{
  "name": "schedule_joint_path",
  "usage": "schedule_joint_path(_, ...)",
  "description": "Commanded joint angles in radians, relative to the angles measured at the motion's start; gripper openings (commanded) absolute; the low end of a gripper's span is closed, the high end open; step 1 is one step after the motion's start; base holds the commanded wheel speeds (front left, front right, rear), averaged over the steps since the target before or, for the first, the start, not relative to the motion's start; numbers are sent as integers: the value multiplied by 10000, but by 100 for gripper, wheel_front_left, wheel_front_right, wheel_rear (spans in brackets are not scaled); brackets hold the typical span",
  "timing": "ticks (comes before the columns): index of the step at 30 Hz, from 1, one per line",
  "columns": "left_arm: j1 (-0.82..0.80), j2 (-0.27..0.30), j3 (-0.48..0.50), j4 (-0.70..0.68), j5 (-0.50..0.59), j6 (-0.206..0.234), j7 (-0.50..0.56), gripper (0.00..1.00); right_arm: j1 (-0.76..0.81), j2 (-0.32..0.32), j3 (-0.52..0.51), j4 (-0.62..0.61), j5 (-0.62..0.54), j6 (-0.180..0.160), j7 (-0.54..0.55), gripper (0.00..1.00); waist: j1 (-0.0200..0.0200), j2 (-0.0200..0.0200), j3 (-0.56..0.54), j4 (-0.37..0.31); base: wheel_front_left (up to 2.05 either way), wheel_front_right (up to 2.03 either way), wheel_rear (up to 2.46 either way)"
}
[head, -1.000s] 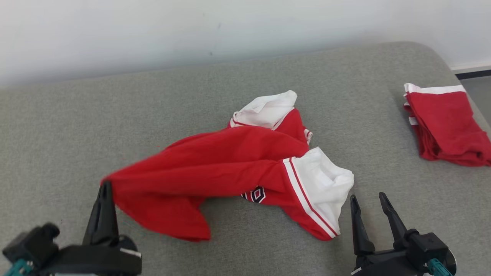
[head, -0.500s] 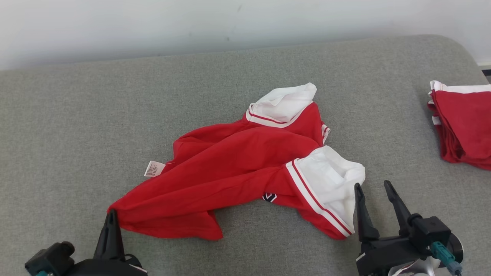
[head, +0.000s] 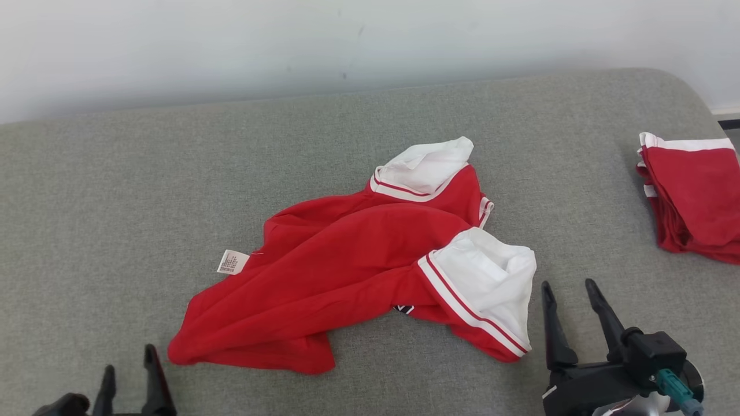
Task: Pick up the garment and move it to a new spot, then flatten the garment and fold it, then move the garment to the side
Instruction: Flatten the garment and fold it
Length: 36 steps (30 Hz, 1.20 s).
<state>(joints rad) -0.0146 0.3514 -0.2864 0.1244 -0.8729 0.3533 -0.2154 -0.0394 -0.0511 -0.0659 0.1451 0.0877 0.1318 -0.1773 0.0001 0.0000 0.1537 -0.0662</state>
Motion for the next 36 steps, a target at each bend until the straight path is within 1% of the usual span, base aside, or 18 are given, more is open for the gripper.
schedule_joint_path(1,148,110,149,-41,79,72,-150,100,81,22,-72,-24,3,-26,12,100,-1,0,-59,55,0,0,0)
schedule_joint_path(2,177,199,227,-82,219,78,-224,100,97,23,-113,-50,-58,-26,62,100,-1,0,-86,88,0,0,0)
schedule_joint_path(5,192,386,279,-354,820,-94,-408,100,59,23,-211,-203,-221,-26,198,100,-1,0,-172,196,0,0,0)
schedule_joint_path(7,196,580,172,-547,1572,-279,-477,100,37,22,-231,-307,-307,-26,378,100,-1,0,-231,264,0,0,0)
schedule_joint_path(8,206,583,128,-656,1889,-364,-491,100,41,25,-228,-339,-332,-26,536,100,-1,0,-262,296,0,0,0)
schedule_joint_path(10,216,489,128,-997,2687,-577,-499,100,-25,-9,-143,-403,-419,-26,953,100,-1,0,-289,345,0,0,0)
schedule_joint_path(12,377,329,23,-1241,3353,-817,-495,100,-217,-212,-13,-428,-427,-26,1531,100,-1,0,-300,368,0,0,0)
schedule_joint_path(14,507,151,-62,-1328,3810,-1018,-496,100,-486,-521,147,-470,-433,-26,2179,100,-1,0,-299,382,0,0,0)
schedule_joint_path(15,530,-46,-50,-1368,4101,-1161,-497,100,-797,-855,354,-462,-314,-26,2974,100,-1,0,-278,403,0,0,0)
schedule_joint_path(21,397,-488,51,-1323,4541,-1512,-500,100,-1919,-1981,1221,-218,732,-26,5763,100,-1,0,-87,577,0,0,0)
schedule_joint_path(24,298,-626,98,-1252,4633,-1659,-500,100,-2337,-2613,1823,-168,1275,-26,6779,100,-1,0,64,727,0,0,0)
schedule_joint_path(25,298,-626,98,-1252,4633,-1659,-500,100,-2337,-2613,1823,-168,1275,-26,6779,100,-1,0,64,727,0,0,0)
schedule_joint_path(28,209,-748,127,-1175,4692,-1771,-501,100,-2402,-3158,2367,-143,1641,-26,7595,100,-1,0,217,869,0,0,0)
schedule_joint_path(31,150,-857,206,-1118,4721,-1893,-501,100,-2281,-3453,2742,-250,2084,-26,8087,100,-1,0,353,954,0,0,0)
schedule_joint_path(34,101,-942,311,-1074,4744,-1948,-501,100,-2250,-3612,2888,-403,2279,-26,8239,100,-1,0,490,956,0,0,0)
schedule_joint_path(36,61,-987,386,-1077,4790,-2016,-501,100,-2350,-3667,2979,-467,2246,-26,8112,100,-1,0,585,939,0,0,0)
